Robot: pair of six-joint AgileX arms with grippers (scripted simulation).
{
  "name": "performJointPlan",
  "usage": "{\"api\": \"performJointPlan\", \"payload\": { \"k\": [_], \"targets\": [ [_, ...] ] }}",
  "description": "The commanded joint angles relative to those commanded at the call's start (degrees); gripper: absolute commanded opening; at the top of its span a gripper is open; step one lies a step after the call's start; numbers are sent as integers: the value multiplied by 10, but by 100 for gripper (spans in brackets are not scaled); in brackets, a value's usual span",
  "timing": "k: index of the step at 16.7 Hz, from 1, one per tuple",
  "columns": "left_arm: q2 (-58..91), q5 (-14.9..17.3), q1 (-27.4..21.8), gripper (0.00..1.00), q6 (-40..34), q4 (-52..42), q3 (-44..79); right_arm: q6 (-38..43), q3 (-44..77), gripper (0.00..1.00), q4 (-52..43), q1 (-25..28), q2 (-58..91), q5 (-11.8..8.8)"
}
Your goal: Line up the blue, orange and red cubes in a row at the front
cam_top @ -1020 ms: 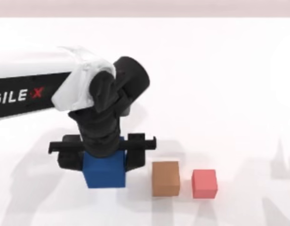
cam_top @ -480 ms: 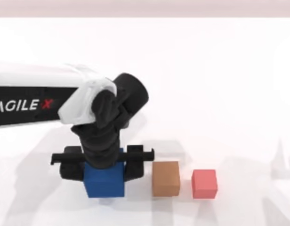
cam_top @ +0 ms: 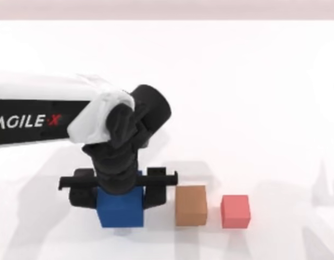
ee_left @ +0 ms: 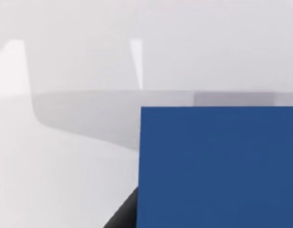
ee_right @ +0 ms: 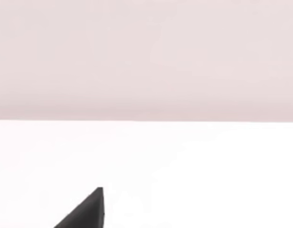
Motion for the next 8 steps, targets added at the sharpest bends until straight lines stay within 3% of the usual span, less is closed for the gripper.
{"api": "performJointPlan", "payload": {
  "k": [4, 8],
  "targets": [
    [0, 0, 0, 98, 0, 0, 0, 0, 0, 100, 0, 0, 0, 0],
    [0, 0, 0, 100, 0, 0, 0, 0, 0, 100, 0, 0, 0, 0]
  ]
}}
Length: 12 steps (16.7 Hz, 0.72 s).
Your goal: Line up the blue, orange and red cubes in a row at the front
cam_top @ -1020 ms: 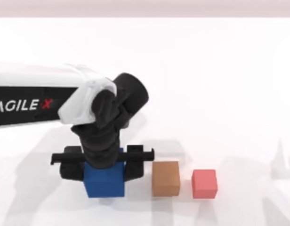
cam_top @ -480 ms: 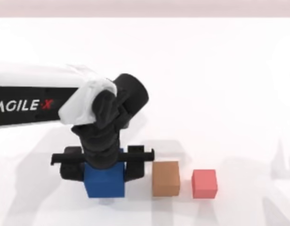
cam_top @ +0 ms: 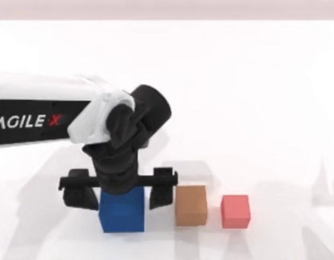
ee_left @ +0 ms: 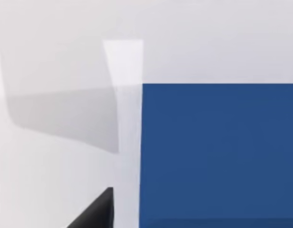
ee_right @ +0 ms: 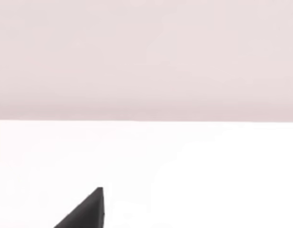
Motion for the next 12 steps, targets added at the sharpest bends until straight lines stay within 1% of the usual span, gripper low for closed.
{"api": "performJointPlan", "payload": {
  "k": [7, 9, 12],
  "targets": [
    [-3, 0, 0, 100, -1, -10, 9, 0, 0, 100, 0, 0, 0, 0],
    [-15, 1, 1, 100, -1, -44, 34, 0, 0, 100, 0, 0, 0, 0],
    [-38, 1, 5, 100, -2, -122, 77, 0, 0, 100, 0, 0, 0, 0]
  ]
}}
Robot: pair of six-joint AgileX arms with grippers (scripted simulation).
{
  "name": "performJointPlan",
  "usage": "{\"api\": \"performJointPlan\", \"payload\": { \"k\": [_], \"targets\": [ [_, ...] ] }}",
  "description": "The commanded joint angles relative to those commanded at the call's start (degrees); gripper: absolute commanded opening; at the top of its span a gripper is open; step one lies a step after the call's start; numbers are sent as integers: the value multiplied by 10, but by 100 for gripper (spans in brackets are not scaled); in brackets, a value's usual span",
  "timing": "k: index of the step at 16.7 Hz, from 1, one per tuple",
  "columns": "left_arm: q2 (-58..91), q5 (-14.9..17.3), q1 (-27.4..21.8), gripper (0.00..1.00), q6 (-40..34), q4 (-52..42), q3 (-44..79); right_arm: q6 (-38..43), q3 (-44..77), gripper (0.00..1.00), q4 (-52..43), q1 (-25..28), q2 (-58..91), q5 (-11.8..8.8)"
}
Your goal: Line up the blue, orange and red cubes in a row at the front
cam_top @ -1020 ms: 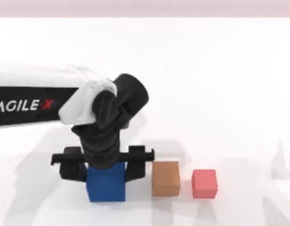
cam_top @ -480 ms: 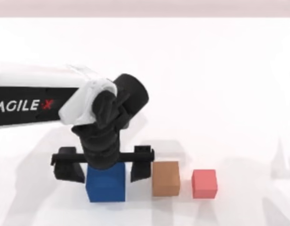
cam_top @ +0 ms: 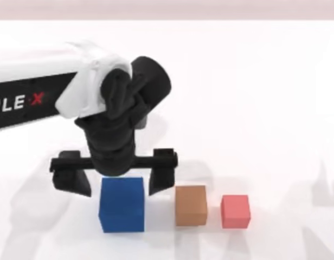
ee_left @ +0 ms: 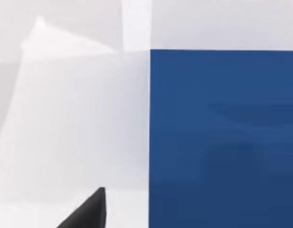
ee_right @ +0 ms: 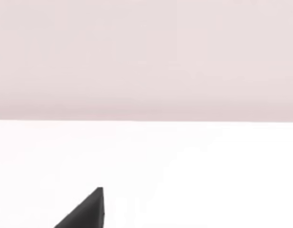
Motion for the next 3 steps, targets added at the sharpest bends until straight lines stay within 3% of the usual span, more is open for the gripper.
{"api": "performJointPlan", "payload": {
  "k": [3],
  "targets": [
    [-18, -1, 5, 100, 0, -34, 24, 0, 0, 100, 0, 0, 0, 0]
  ]
}}
